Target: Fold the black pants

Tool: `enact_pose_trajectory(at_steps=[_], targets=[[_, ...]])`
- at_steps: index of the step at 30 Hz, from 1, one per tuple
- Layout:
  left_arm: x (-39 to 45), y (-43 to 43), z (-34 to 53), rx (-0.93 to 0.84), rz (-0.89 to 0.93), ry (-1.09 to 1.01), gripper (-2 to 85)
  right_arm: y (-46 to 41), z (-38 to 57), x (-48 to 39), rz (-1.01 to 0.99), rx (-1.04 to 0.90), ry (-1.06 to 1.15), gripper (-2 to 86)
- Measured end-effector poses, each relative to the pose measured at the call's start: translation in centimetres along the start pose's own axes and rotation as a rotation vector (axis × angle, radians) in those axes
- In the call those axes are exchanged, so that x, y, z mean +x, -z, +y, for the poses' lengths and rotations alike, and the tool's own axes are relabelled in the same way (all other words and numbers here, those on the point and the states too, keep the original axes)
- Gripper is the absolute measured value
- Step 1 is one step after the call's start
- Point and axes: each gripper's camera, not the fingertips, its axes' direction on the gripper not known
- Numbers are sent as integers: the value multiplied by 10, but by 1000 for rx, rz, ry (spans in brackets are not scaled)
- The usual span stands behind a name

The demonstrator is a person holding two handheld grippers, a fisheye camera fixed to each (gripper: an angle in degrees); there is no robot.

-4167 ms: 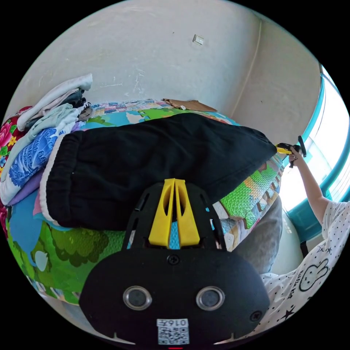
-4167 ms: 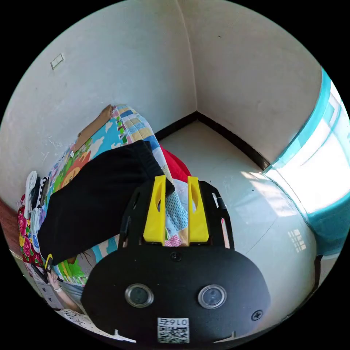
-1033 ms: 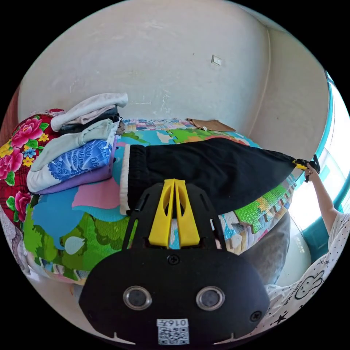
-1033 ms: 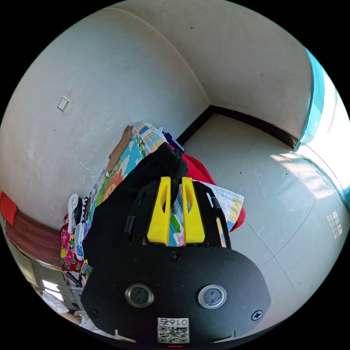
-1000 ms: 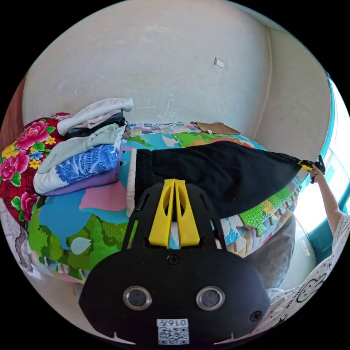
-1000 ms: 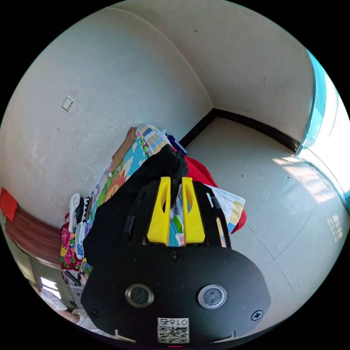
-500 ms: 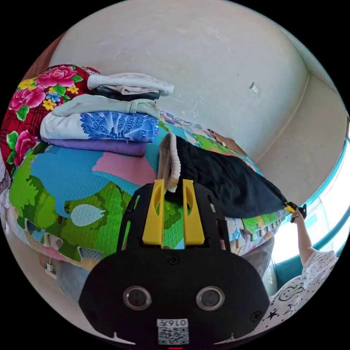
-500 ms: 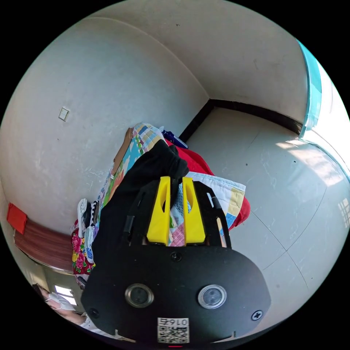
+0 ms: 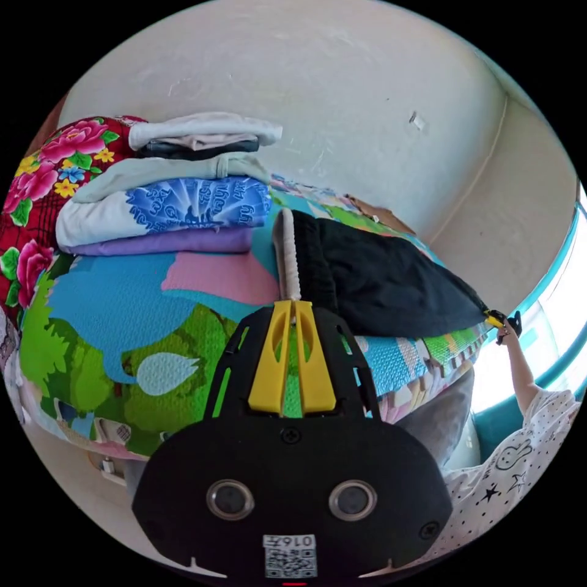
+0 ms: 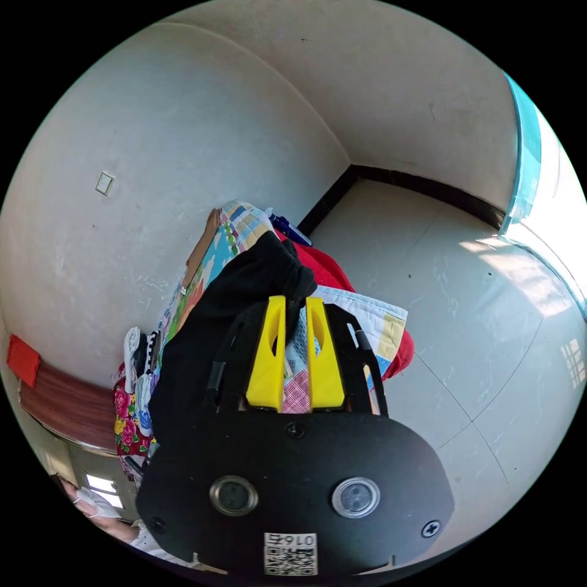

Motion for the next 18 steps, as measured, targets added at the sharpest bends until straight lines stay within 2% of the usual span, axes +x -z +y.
enact_pose_trajectory(at_steps=[2,5,6,8,11,13,16,18], targets=[[-7,10,-5,24,58,20,-9,0,0,3,-9,-3,-7,59],[-2,45,-26,157,-51,101,-10,1,-1,5,-34,0,-21,59],[11,56,-41,233,-82,73,-10,2,-2,5,-32,0,-20,59],[36,57,-74,254,-62,-24,-10,2,-3,1,-14,-3,-16,59],[80,17,-143,45,46,-212,-10,2,-5,-4,7,-6,-13,59],[102,-23,-175,-86,19,-264,-10,2,-5,-6,9,-7,-14,59],[120,-90,-211,-241,-152,-306,-10,4,-5,-5,-11,-5,-26,59],[118,-139,-223,-394,-336,-363,-10,4,-5,-5,-24,-7,-31,59]])
